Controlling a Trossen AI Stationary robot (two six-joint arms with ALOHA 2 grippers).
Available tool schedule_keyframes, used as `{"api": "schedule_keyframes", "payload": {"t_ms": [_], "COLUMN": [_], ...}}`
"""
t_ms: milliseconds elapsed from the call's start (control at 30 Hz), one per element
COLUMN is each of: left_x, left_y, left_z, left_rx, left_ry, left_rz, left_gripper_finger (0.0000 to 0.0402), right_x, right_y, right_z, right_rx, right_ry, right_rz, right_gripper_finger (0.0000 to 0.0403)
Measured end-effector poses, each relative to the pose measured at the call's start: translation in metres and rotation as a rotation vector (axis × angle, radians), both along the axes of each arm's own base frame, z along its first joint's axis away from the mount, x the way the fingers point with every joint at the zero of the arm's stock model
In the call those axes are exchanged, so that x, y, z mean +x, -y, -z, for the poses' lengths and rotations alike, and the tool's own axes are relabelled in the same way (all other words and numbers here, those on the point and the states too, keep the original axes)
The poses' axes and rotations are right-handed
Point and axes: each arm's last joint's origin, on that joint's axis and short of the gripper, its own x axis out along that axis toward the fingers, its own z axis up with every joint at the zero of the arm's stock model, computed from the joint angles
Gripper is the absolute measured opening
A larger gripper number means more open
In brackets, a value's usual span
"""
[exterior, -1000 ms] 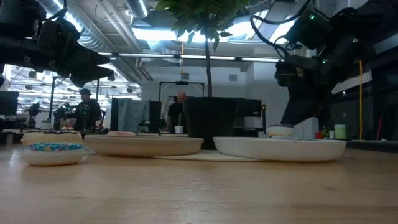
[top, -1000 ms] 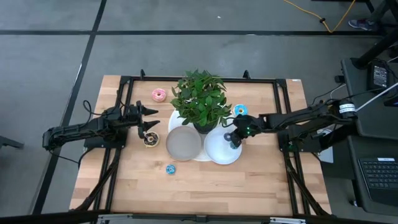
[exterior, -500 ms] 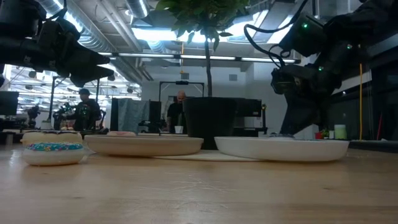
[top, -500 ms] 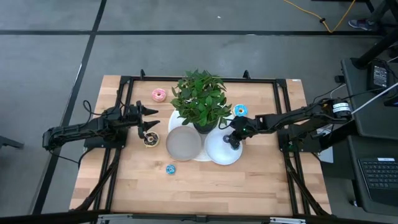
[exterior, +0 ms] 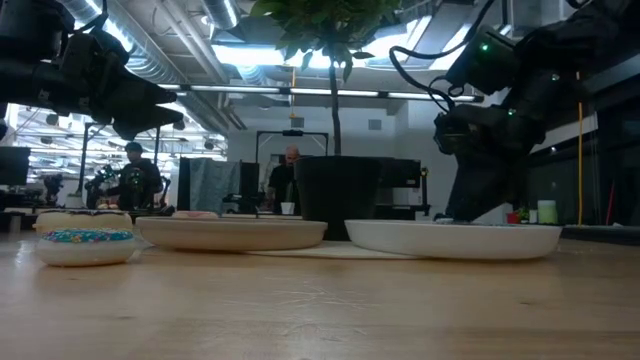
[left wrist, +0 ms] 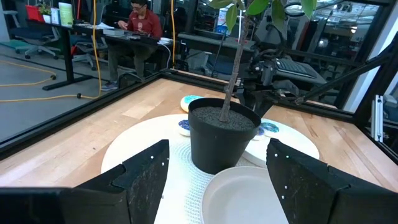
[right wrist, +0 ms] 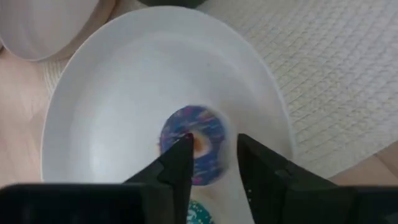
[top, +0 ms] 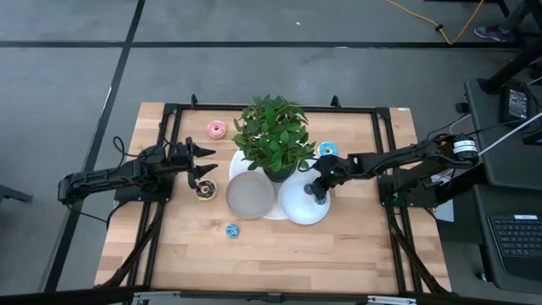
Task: Pick & Place donuts
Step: Put the top small dark blue donut on the white plate, then put the small dark blue donut on the white plate
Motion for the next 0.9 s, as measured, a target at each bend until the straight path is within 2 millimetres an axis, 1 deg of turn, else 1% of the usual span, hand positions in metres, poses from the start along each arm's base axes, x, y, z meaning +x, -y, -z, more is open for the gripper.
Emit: {"api": "schedule_keyframes", "payload": {"t_ms": [133,367,633,900], "left_x": [0.0,0.0,0.0,0.0], "left_y": [0.0,0.0,0.0,0.0], "left_z": [0.0,0.0,0.0,0.0], "left_rx": [0.0,0.0,0.0,0.0], "left_ry": [0.0,0.0,0.0,0.0], "left_rz": [0.0,0.0,0.0,0.0], "left_gripper_finger": [0.026,0.026,0.026,0.026], "right_x": [0.004,0.009,-0.002,-0.014], "right_y": [0.001,0.004,0.023,0.048], "right_z": [-0.006,-0.022,-0.042,-0.059], "right_rx": [-0.011,-0.022,-0.073,-0.161], "right_ry": [0.011,0.068,0.129,0.197], "right_rz": [-0.011,-0.032,-0.002,0.037], "right_gripper_finger": [0.0142,0.0143,0.0143,0.0143]}}
